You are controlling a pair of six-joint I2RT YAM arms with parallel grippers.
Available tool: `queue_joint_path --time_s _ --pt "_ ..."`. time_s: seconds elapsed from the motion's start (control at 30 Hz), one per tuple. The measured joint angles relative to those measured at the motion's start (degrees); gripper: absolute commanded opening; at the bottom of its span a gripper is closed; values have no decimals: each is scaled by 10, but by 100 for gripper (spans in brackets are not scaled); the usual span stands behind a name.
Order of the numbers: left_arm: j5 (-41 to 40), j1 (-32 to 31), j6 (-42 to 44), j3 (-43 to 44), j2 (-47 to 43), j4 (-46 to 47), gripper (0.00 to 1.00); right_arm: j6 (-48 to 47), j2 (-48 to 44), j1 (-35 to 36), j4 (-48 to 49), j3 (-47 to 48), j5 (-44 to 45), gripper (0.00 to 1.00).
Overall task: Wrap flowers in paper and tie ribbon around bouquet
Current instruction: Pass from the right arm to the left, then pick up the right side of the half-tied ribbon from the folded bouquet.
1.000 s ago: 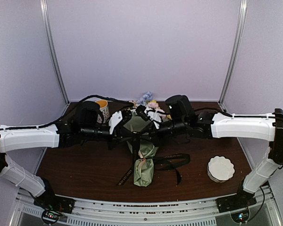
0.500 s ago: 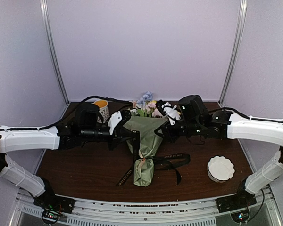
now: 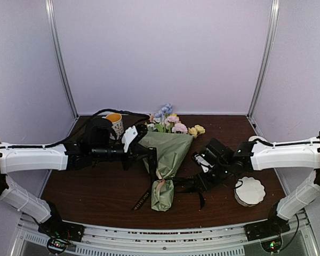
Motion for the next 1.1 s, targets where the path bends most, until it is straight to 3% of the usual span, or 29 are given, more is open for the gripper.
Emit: queue_joint_path --time_s 0.1,0.27,0.37,0.5,0.67,0.73,0.8,1.1 --pt "-1 0 -1 0 0 0 0 20 30 19 0 -13 -18 54" --pt "-2 0 -1 0 -1 1 0 40 86 42 -2 -14 -31 34" --pt "-3 0 -1 0 -2 1 0 45 95 44 -12 -14 -28 32" --pt "-6 0 -1 0 -10 1 0 46 95 44 -19 -16 -12 22" --pt "-7 0 -1 -1 -13 1 0 46 95 44 -23 -18 -4 23" --pt "-7 0 -1 -1 -13 1 0 46 95 44 -20 -19 -6 16" --pt "-7 0 -1 -1 -13 1 0 44 95 44 -16 -20 -10 1" --pt "-14 0 -1 -2 -15 1 0 31 65 22 -19 -15 -33 0"
